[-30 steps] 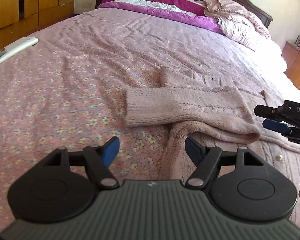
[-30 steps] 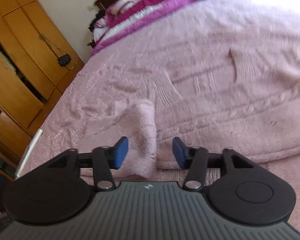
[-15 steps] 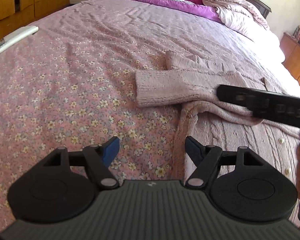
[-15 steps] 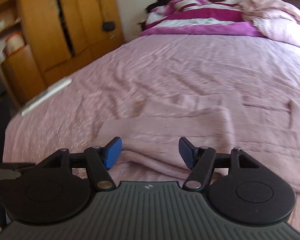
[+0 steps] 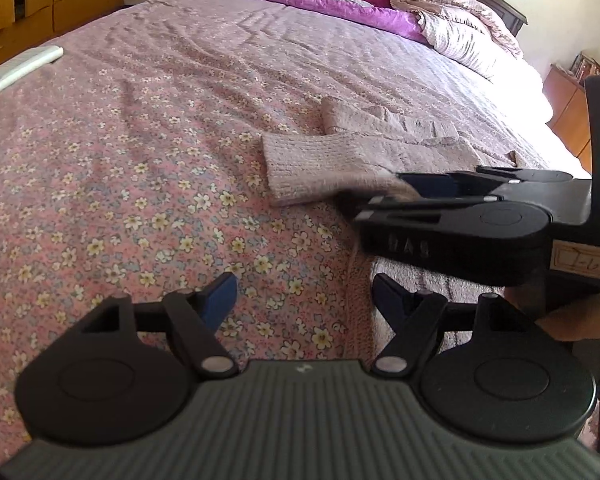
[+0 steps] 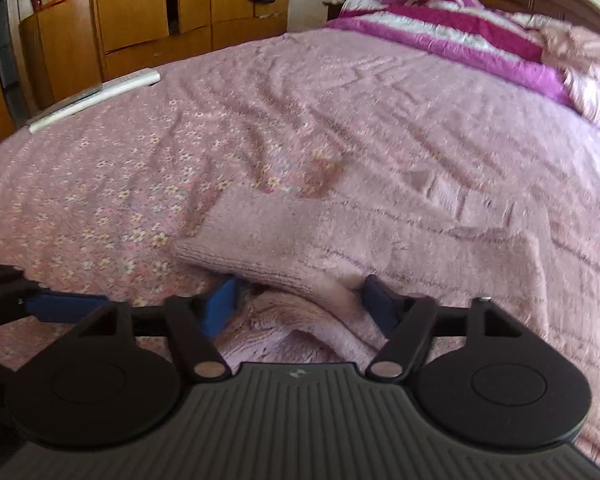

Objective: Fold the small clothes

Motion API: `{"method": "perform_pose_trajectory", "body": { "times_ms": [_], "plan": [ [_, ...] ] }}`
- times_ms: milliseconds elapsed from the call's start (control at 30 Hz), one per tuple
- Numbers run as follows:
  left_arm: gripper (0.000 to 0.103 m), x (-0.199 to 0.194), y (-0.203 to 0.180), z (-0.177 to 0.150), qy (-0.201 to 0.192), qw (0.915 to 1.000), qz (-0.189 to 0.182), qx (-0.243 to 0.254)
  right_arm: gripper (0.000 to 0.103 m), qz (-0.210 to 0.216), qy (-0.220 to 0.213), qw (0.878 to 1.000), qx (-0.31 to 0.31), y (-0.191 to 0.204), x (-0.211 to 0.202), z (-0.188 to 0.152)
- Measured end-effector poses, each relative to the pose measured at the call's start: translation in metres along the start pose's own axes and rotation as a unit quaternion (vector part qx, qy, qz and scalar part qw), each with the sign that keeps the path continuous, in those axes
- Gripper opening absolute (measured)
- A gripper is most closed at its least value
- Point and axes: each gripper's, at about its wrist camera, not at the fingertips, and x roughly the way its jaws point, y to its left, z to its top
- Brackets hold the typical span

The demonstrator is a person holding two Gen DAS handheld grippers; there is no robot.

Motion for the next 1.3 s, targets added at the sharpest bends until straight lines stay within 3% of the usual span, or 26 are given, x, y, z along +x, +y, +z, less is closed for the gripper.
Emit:
{"method": "perform_pose_trajectory", "body": {
  "times_ms": [33, 67, 167, 467, 767, 1067, 1300],
  "plan": [
    [0.076, 0.0, 0.0, 0.0, 0.0, 1.0, 0.0, 0.001, 0.045, 0.005, -0.005, 1.0, 0.009, -0.002, -0.001, 0.001],
    [0.077, 0.0, -0.001, 0.0, 0.0, 1.0, 0.0, 0.002, 0.03, 0.008, -0.012, 1.0, 0.019, -0.005, -0.003, 0.002],
    [0.077, 0.0, -0.002, -0.001, -0.001, 1.0, 0.003, 0.005, 0.009, 0.006, -0.034, 0.998, 0.048, -0.017, -0.01, 0.006],
    [0.077, 0.0, -0.002, 0.003, 0.0, 1.0, 0.006, -0.003, 0.008, -0.016, -0.108, 0.988, 0.111, -0.064, -0.052, 0.025],
    [0.077, -0.006, -0.007, 0.009, -0.011, 0.9998, -0.001, -0.014, 0.008, -0.069, -0.162, 0.974, 0.144, -0.129, -0.108, 0.023],
    [0.077, -0.01, -0.037, 0.026, -0.033, 0.9992, -0.01, 0.022, 0.008, -0.145, -0.18, 0.949, 0.215, -0.208, -0.155, -0.031],
    [0.077, 0.005, -0.066, 0.036, -0.035, 0.9982, -0.017, 0.046, 0.008, -0.156, -0.14, 0.939, 0.274, -0.251, -0.15, -0.089]
  ]
}}
